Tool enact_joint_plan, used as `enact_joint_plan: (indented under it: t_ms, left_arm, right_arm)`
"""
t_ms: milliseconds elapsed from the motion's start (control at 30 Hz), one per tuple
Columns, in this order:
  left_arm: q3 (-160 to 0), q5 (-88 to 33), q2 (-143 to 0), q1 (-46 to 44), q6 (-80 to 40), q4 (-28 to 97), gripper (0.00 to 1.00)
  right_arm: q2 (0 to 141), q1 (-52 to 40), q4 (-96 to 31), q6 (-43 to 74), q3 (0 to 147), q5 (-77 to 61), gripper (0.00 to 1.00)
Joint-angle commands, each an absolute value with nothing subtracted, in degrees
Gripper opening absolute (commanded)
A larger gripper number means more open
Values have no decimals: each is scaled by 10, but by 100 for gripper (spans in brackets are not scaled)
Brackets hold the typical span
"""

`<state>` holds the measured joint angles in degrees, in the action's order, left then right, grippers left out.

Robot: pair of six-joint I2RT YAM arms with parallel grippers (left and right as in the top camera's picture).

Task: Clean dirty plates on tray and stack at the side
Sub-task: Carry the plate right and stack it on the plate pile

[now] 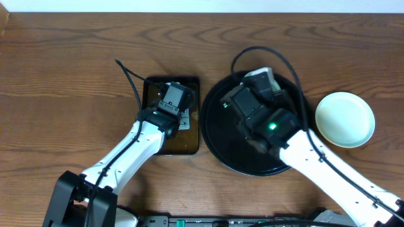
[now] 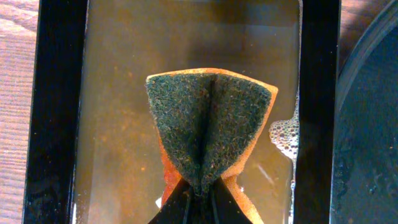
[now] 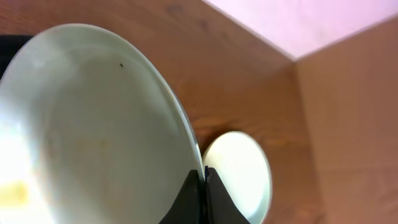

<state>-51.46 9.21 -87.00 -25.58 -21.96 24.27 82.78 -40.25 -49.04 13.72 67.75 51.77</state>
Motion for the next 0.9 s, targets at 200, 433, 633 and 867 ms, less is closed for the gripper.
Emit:
enact_joint_plan:
  t_ms: [200, 433, 633, 867]
  left_arm:
    - [-512, 102, -871, -253, -208, 244, 8]
    - [-511, 101, -879, -253, -158, 244, 8]
    - [-510, 101, -905, -253, -111, 236, 8]
    - [-510, 101, -943, -253, -88, 197, 8]
  right_arm:
    - [821, -213, -494, 223, 677, 340, 1]
    - [821, -65, -507, 223, 677, 256, 1]
    - [821, 43, -524, 226, 677, 235, 1]
    - [821, 157, -536, 238, 677, 233, 1]
